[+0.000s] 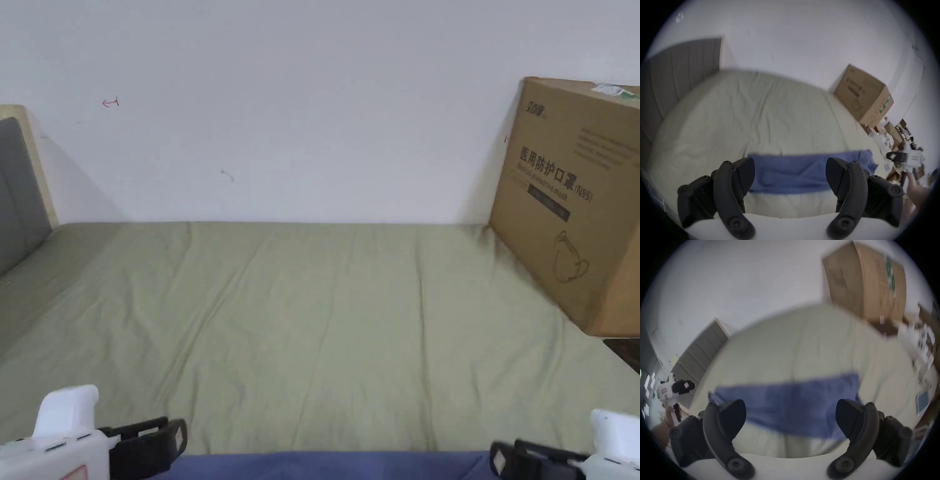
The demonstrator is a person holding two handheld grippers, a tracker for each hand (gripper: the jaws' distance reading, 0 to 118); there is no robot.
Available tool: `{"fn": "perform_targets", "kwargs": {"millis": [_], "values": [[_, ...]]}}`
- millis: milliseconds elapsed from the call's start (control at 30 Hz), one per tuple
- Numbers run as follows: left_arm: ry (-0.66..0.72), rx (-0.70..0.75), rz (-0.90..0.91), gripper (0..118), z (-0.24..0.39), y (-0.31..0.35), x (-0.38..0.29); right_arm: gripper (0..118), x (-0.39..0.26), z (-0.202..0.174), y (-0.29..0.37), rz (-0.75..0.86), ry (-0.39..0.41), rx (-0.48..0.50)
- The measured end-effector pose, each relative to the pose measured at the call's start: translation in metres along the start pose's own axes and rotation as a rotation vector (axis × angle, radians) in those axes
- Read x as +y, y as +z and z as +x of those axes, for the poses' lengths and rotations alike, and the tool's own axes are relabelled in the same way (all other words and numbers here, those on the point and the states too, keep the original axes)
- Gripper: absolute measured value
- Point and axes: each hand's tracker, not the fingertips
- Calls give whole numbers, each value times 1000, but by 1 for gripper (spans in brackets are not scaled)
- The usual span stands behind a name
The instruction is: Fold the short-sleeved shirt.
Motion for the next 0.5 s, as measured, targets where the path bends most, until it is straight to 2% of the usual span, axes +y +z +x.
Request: {"fn": "perform_targets", "kwargs": {"millis": [67,100,167,200,233,267,300,333,367,400,433,467,500], "values": [[-61,25,176,95,28,21,-2,111,5,-28,31,326,55,-24],[-104,32,268,95,37,29,-4,111,2,-43,44,489,93,-78],[-166,71,431,95,60,46,-13,111,-6,-66,50,683,155,-168],[-190,91,506,95,71,55,-18,111,-10,-74,42,679,105,-238],[-196,106,552,95,80,59,-23,111,-8,-77,35,586,51,-238],[-194,121,574,95,86,63,-24,111,-4,-73,23,433,3,-105],[-180,111,567,95,92,66,-25,109,-5,-71,14,334,-45,-18],[-168,100,565,94,95,68,-25,97,-11,-72,11,323,-63,-21],[-154,90,567,91,95,68,-25,59,-18,-76,14,392,-25,-71],[-147,86,570,84,97,71,-25,32,-19,-77,15,432,56,-147],[-143,86,574,68,98,73,-26,23,-20,-82,16,443,113,-214],[-140,78,573,22,97,74,-27,23,-21,-83,17,452,128,-209],[-143,80,560,0,99,71,-26,23,-22,-81,21,452,98,-163]]}}
